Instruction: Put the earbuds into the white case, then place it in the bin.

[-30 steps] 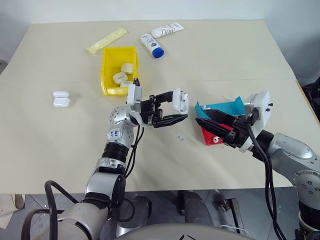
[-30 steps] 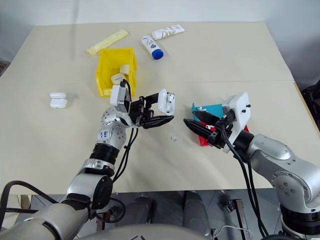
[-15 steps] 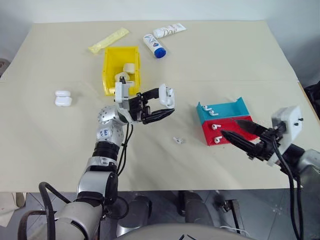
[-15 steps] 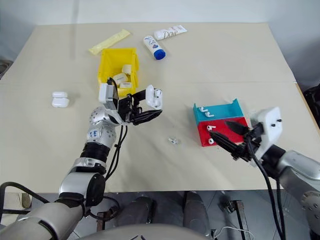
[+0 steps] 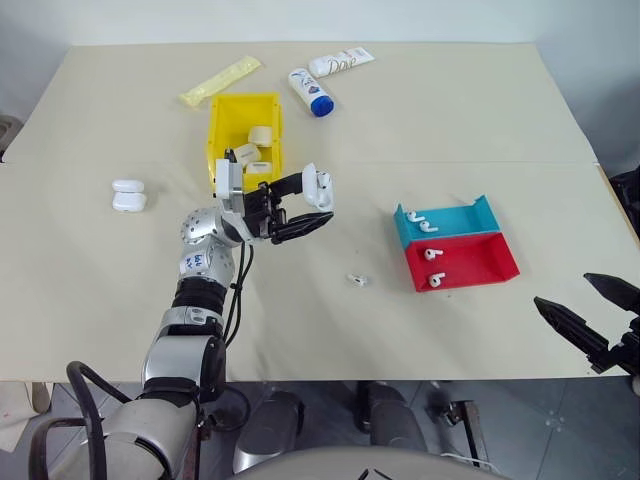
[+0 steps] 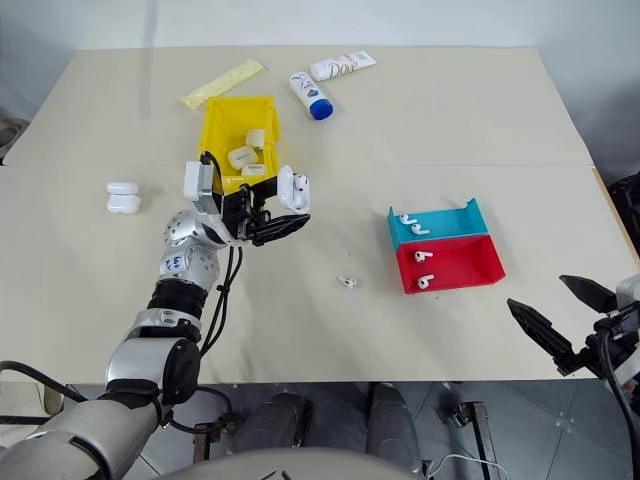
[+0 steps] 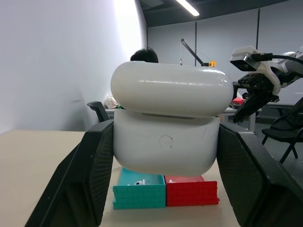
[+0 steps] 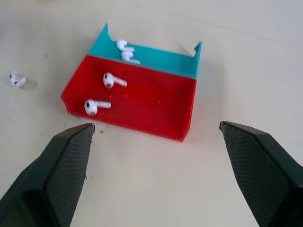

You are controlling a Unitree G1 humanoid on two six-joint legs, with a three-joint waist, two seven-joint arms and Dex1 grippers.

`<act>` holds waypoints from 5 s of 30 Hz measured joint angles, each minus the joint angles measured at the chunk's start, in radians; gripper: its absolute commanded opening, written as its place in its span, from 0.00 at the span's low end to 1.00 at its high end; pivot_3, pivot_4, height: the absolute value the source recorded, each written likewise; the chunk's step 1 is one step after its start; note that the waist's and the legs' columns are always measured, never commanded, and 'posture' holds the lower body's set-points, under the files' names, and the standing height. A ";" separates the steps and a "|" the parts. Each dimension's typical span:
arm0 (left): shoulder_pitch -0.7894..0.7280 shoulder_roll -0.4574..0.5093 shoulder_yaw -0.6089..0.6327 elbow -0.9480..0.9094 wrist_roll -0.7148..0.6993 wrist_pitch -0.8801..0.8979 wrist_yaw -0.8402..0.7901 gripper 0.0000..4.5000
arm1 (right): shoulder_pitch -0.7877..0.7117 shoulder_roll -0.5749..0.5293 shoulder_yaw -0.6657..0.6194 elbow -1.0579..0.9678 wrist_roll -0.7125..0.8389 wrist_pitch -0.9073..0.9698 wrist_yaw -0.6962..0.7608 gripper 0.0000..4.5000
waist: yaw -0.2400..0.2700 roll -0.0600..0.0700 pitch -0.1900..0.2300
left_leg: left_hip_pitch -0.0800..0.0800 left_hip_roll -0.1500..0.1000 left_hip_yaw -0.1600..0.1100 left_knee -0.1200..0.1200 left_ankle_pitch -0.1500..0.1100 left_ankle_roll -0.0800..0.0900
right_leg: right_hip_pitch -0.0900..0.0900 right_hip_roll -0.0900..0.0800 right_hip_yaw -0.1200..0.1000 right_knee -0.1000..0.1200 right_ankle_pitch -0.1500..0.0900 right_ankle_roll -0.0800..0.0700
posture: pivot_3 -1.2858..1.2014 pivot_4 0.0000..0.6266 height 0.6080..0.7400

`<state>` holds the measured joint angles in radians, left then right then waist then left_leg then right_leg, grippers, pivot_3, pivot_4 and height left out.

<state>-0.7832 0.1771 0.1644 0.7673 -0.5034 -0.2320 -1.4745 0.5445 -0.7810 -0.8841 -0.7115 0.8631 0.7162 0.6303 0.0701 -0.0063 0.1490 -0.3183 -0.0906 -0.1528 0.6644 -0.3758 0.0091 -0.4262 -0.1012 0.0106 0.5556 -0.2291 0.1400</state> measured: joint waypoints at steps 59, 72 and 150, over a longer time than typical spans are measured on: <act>0.291 -0.044 -0.064 -0.409 -0.016 0.066 0.174 0.63 | -1.635 0.048 1.399 1.155 -0.833 0.265 0.541 0.25 | -0.044 0.002 0.001 | -0.006 -0.001 -0.002 0.000 0.002 -0.002 | -0.006 -0.002 -0.002 0.003 0.001 0.000 | 0.52 0.24 1.00; 0.304 -0.043 -0.064 -0.421 -0.016 0.056 0.192 0.63 | -1.634 0.054 1.404 1.145 -0.892 0.183 0.577 0.53 | -0.045 0.002 0.001 | -0.007 -0.001 -0.002 0.000 0.002 -0.002 | -0.007 -0.002 -0.002 0.003 0.001 0.000 | 0.52 0.24 1.00; 0.032 -0.136 -0.122 -0.087 -0.028 0.060 -0.025 0.63 | -0.979 0.730 0.296 -0.111 0.096 0.722 -0.187 0.11 | -0.044 0.002 -0.006 | -0.014 -0.004 -0.001 0.005 0.002 -0.002 | -0.018 -0.005 -0.005 0.013 0.001 -0.002 | 0.52 0.24 1.00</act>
<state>-0.7512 0.0410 0.0421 0.6802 -0.5318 -0.1720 -1.4997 -0.4344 -0.0510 -0.5879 -0.8229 0.9592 1.4381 0.4435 0.0260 -0.0047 0.1426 -0.3325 -0.0944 -0.1537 0.6698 -0.3734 0.0074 -0.4441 -0.1066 0.0056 0.5688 -0.2280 0.1384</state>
